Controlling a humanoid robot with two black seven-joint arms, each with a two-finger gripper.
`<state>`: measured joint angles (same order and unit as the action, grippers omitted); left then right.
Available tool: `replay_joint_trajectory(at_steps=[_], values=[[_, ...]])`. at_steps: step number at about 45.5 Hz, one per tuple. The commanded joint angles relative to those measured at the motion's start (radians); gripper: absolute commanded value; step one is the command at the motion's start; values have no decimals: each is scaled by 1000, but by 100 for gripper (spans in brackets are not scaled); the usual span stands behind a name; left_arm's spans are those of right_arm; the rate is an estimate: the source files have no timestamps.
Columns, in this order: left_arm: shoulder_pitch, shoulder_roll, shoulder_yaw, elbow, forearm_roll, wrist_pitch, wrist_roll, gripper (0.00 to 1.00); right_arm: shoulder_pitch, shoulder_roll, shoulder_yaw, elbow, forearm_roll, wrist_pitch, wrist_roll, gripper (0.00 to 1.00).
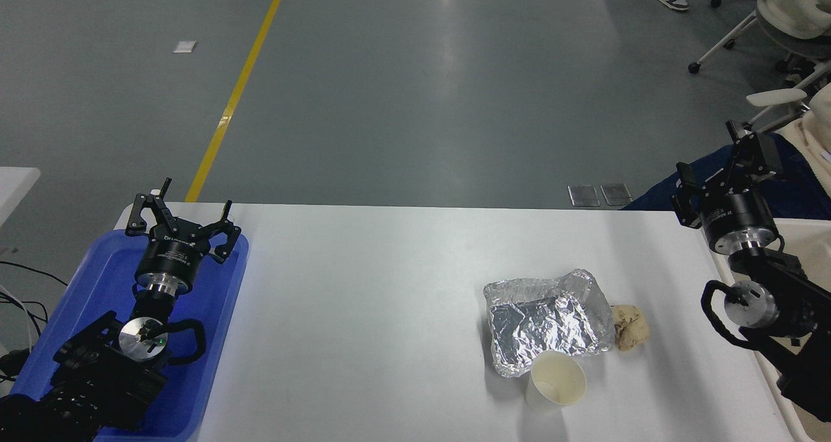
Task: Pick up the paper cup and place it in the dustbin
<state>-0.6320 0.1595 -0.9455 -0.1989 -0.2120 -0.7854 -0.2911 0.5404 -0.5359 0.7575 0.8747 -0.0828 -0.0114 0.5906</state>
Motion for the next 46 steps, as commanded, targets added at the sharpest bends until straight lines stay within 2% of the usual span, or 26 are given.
replay_joint_trajectory(at_steps=[1,46], values=[[0,0,4,1,0,0,-3,100,1,-1,0,0,0,-2,0,100],[0,0,4,-1,-1,0,-3,100,27,-29,-26,-8,-2,2,-8,100]])
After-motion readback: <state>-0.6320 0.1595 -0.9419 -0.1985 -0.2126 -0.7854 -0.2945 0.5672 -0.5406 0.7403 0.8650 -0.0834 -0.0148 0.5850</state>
